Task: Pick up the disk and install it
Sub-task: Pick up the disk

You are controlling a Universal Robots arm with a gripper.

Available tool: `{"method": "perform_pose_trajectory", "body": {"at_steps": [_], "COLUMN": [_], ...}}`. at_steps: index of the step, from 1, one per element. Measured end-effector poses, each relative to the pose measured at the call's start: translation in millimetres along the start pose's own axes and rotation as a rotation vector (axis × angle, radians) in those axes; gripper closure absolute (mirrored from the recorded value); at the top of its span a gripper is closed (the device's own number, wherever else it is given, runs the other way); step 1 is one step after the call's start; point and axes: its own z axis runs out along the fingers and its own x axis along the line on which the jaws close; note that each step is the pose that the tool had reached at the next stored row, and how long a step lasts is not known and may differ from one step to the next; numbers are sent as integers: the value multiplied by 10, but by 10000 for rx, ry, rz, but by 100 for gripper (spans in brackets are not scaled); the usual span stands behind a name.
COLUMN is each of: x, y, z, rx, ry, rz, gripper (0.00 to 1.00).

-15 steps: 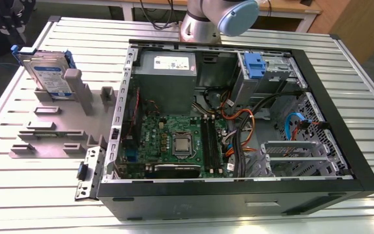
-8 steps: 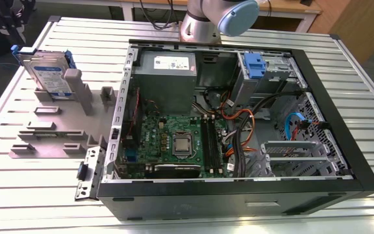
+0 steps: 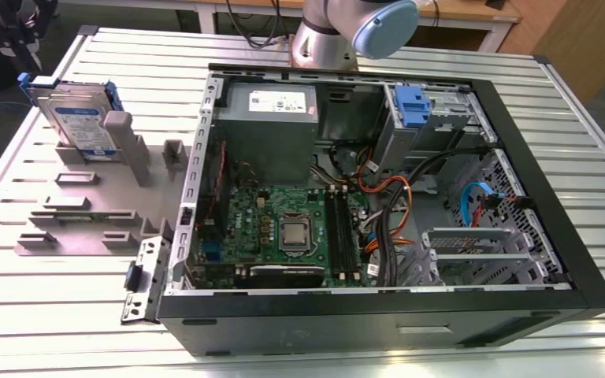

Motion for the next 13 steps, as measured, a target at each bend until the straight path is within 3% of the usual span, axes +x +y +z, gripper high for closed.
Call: {"method": "perform_pose_trajectory", "body": {"at_steps": [13], "x": [0], "y": [0], "z": [12], "rx": [-31], "ry": [50], "rz": [-2151], "gripper": [89]}}
